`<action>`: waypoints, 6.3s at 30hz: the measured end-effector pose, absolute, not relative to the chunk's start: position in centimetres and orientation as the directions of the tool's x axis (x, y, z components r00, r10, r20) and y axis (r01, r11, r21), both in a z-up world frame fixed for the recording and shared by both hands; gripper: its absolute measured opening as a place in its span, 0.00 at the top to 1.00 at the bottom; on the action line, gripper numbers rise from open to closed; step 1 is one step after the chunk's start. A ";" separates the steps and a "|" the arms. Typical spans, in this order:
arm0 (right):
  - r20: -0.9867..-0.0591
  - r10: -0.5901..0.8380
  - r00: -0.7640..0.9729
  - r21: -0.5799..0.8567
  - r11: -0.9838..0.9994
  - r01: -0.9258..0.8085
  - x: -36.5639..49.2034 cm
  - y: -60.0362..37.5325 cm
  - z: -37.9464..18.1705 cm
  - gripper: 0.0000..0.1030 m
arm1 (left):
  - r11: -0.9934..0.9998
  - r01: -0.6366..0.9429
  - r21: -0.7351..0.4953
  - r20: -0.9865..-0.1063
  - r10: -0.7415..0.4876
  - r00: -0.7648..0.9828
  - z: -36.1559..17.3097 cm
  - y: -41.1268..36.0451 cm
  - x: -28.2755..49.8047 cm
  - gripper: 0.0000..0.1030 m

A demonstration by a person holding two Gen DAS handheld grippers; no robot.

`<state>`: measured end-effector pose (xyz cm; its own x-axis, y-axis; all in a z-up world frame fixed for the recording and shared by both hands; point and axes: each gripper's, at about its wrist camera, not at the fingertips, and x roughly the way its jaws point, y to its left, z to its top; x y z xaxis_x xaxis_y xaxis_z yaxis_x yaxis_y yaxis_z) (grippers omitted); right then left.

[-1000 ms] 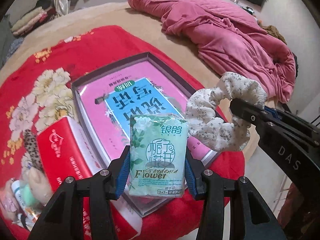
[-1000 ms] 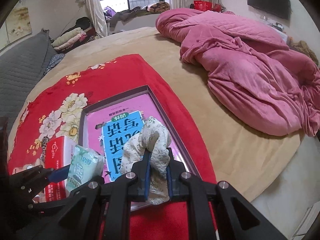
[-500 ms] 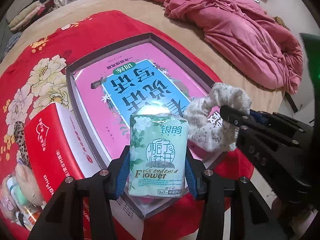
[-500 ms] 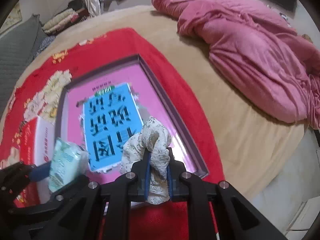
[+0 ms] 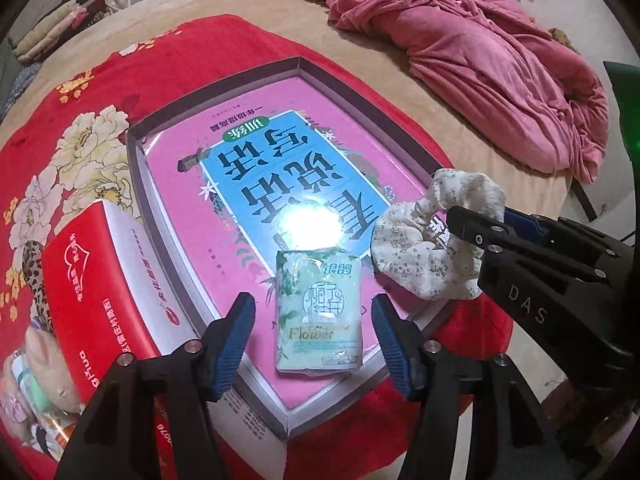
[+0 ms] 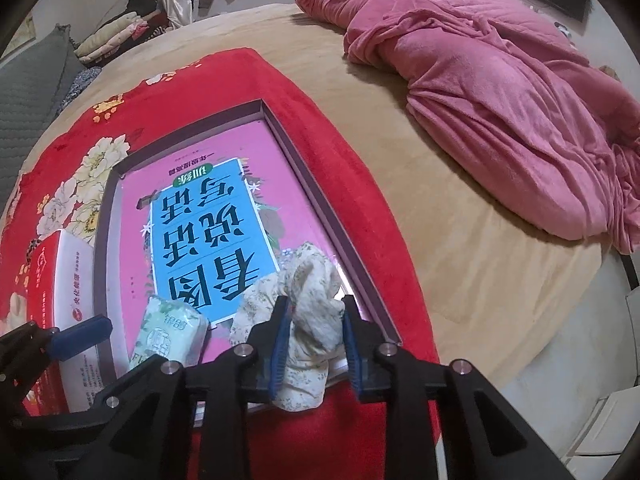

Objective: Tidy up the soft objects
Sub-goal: 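Carry the tissue pack into the pink box and open the left tool while the right tool carries the scrunchie, then lower the floral scrunchie into the pink box and open the right tool, then move both tools back over the remaining pile of items, then grasp the pink packet with the left tool while the right tool grasps the cream plush bunny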

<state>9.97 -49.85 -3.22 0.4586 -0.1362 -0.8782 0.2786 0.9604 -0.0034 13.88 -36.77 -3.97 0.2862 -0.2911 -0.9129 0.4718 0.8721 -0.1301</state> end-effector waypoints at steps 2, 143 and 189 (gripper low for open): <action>-0.879 -0.129 0.459 0.005 0.960 0.280 10.0 -50.0 -3.1 0.73 | 0.873 0.470 -0.128 -0.913 -0.289 0.289 -4.0 -36.7 13.9 0.39; -0.859 -0.036 0.510 -0.178 0.956 -0.234 12.3 -19.0 -2.2 0.44 | 0.884 -0.243 -0.398 -0.843 -0.248 0.477 -7.0 12.1 12.4 0.77; -0.771 0.101 0.628 -0.095 0.958 -0.272 8.6 -19.0 3.7 0.57 | 0.943 -0.159 -0.293 -0.804 -0.153 0.575 0.3 10.1 9.9 0.86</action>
